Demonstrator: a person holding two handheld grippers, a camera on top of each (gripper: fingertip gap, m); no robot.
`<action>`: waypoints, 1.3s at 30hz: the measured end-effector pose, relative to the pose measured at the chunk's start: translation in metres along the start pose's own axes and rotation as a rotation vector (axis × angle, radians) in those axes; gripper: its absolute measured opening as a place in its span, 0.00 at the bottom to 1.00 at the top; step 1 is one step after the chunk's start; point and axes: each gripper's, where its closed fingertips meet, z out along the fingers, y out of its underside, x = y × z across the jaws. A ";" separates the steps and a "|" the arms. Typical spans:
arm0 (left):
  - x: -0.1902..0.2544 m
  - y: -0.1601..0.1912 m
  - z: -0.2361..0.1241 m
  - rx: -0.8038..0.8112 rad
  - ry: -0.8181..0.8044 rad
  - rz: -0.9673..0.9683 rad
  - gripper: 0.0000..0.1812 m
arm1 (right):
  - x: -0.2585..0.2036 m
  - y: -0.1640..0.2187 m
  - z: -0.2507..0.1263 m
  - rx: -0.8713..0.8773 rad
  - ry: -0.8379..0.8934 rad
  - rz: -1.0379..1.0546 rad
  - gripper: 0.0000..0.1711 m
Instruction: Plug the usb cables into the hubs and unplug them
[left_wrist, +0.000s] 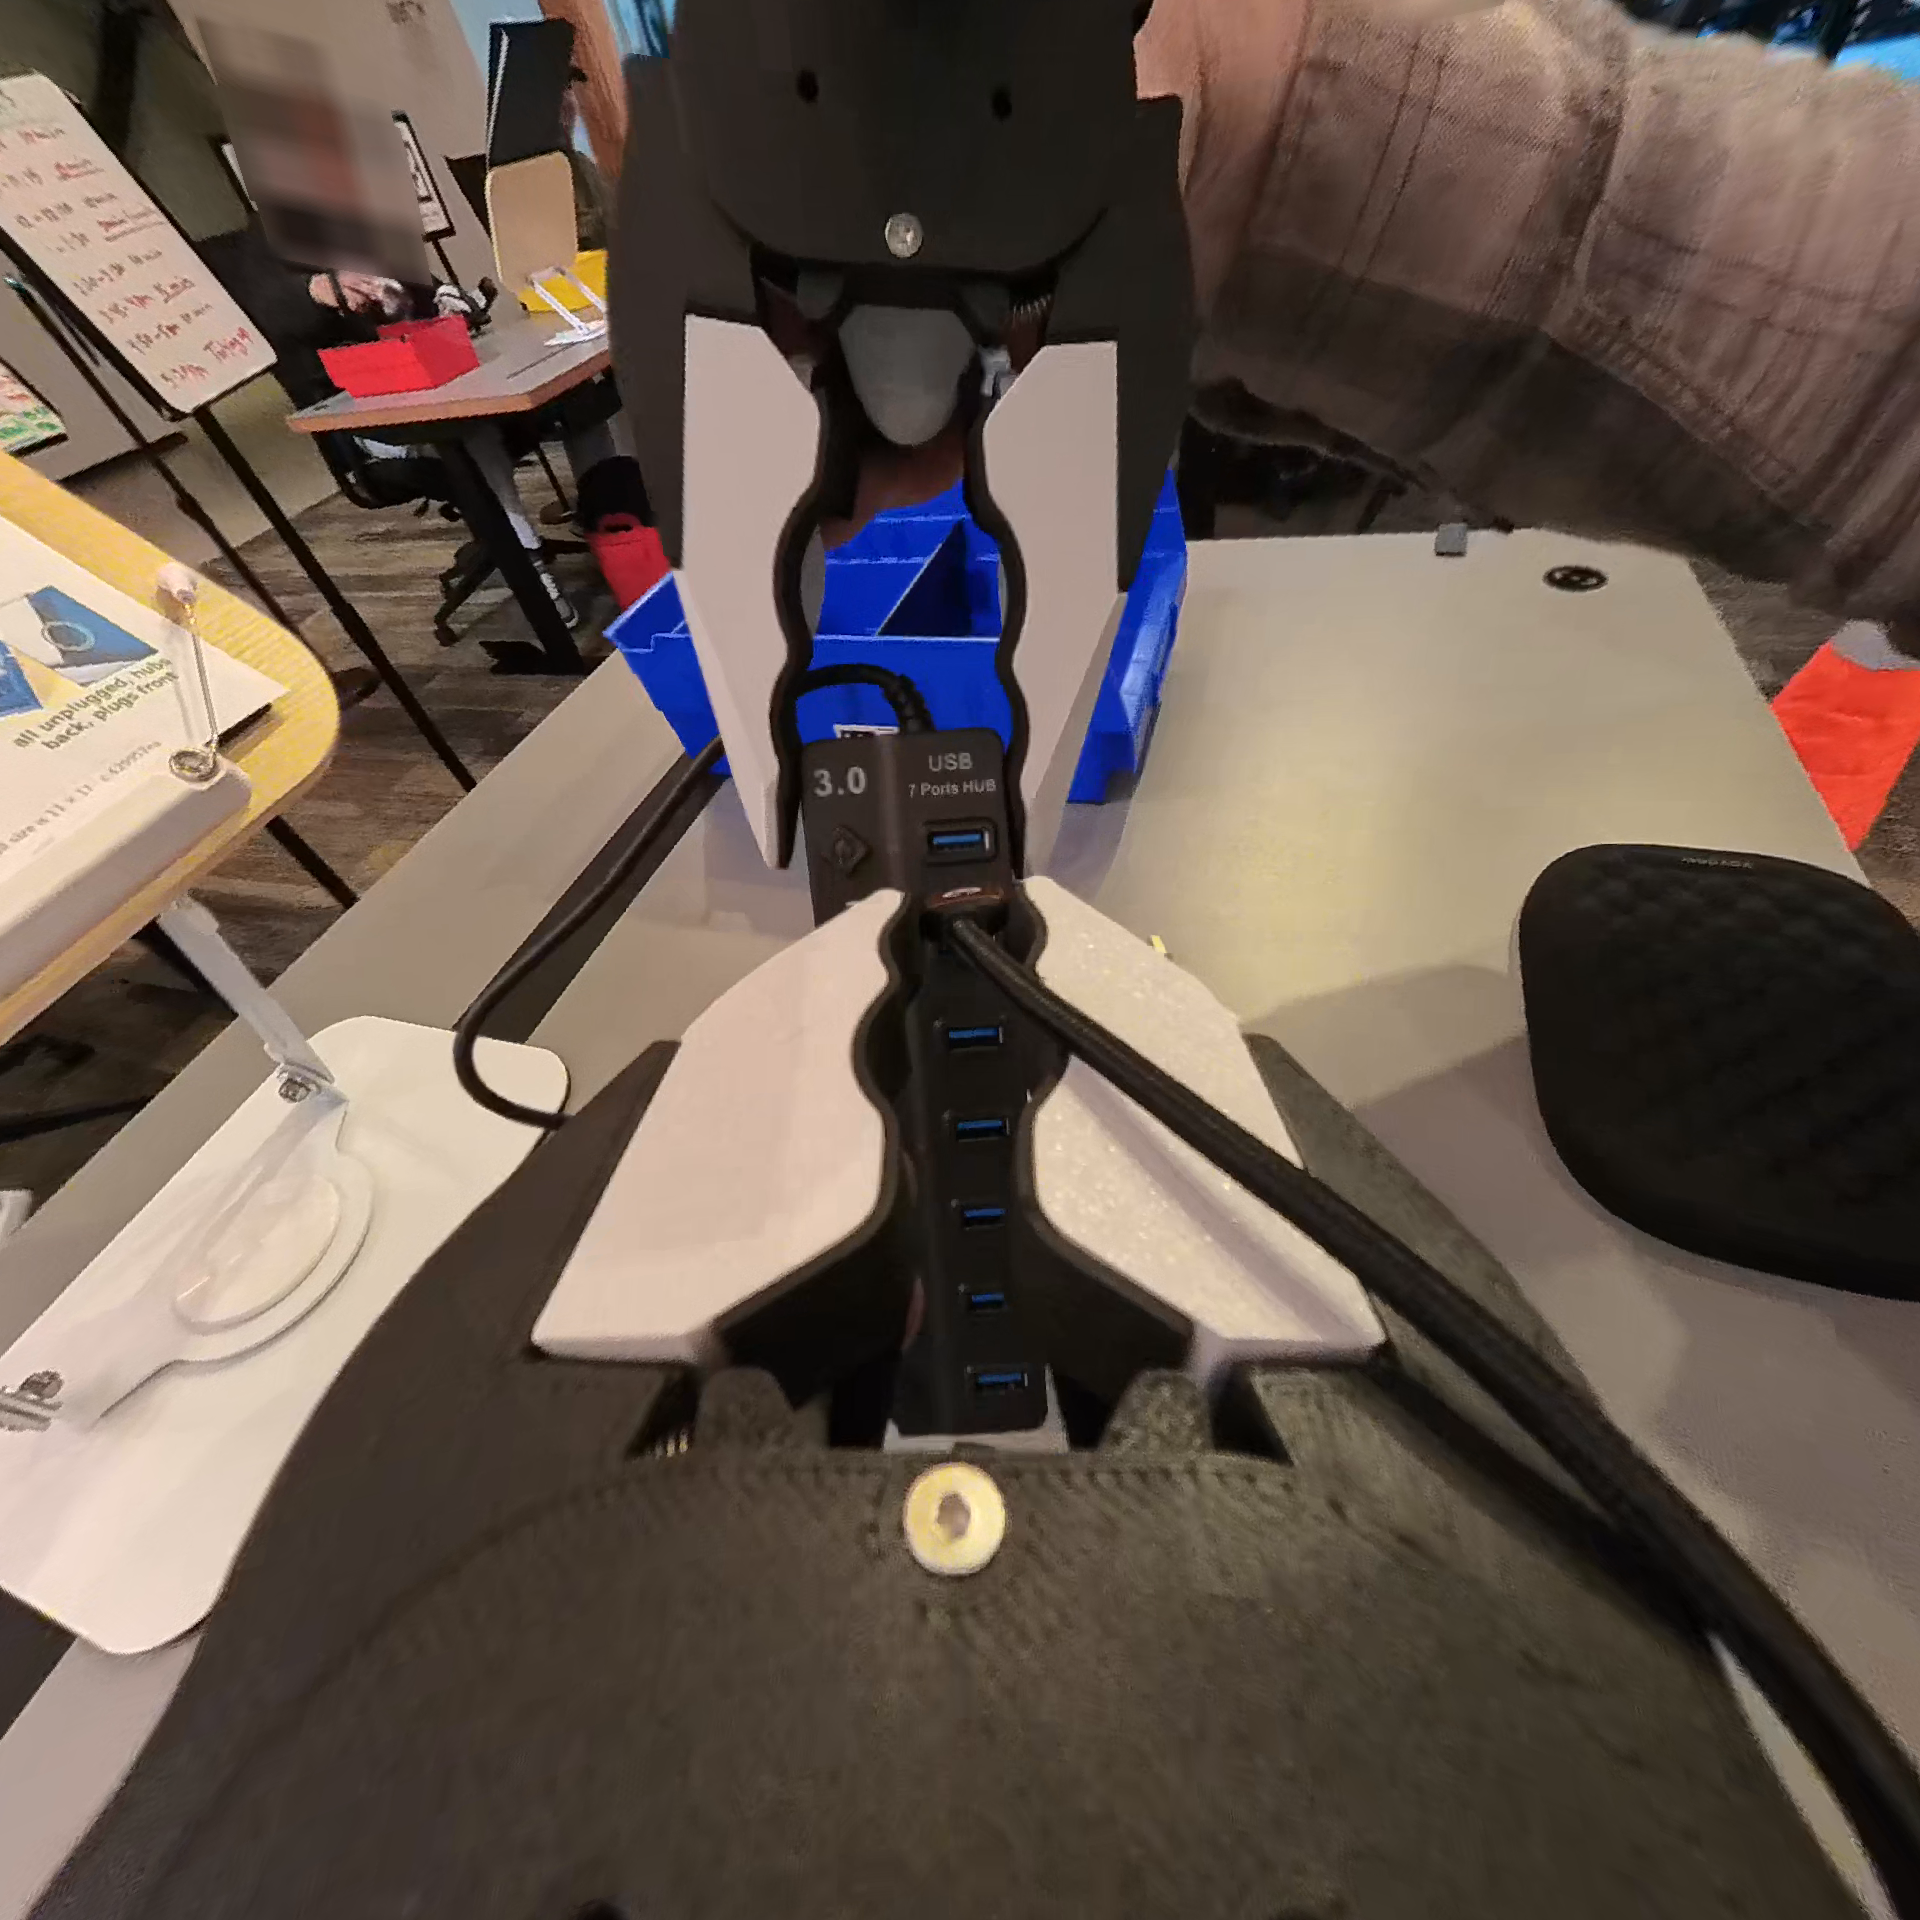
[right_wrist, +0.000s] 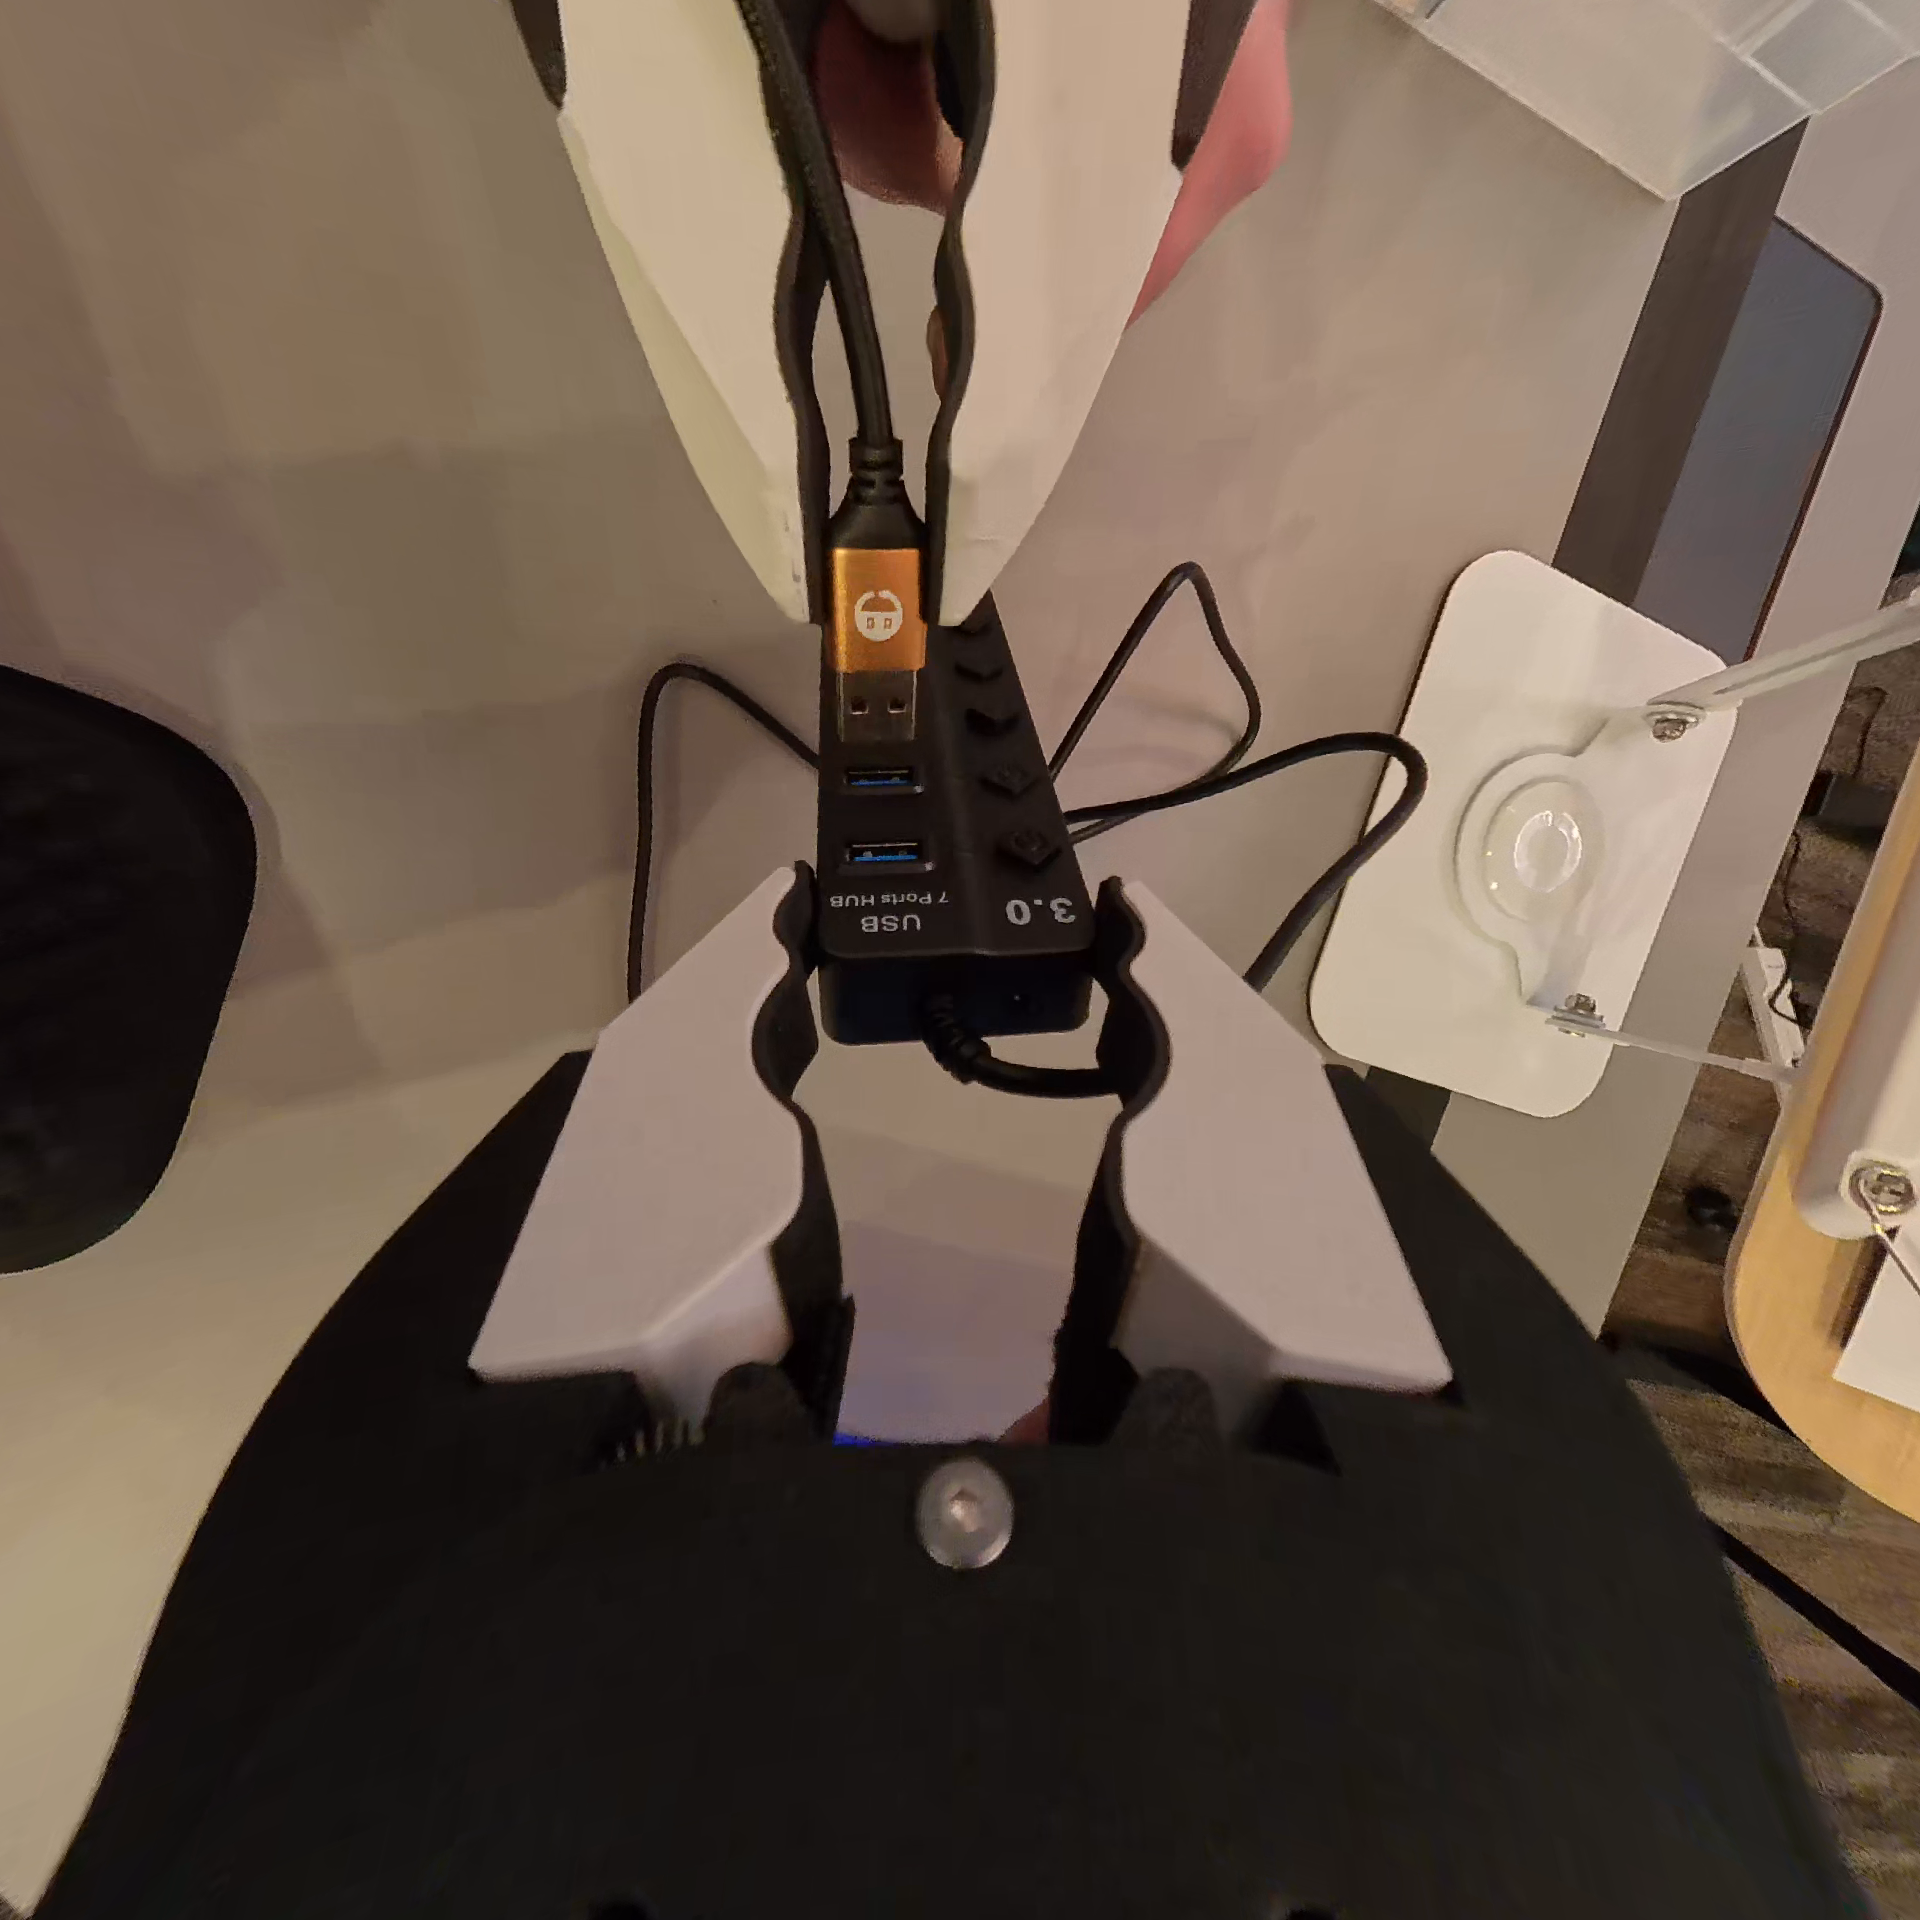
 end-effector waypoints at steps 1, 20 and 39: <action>0.000 0.001 0.001 -0.007 -0.015 0.004 0.08 | 0.000 0.000 -0.001 -0.007 -0.001 0.001 0.30; 0.015 0.001 0.012 -0.044 -0.091 0.015 0.08 | -0.008 -0.003 -0.005 -0.082 0.012 0.006 0.30; 0.010 -0.016 -0.004 0.027 -0.065 0.018 0.08 | -0.007 -0.005 -0.010 -0.105 0.028 -0.009 0.30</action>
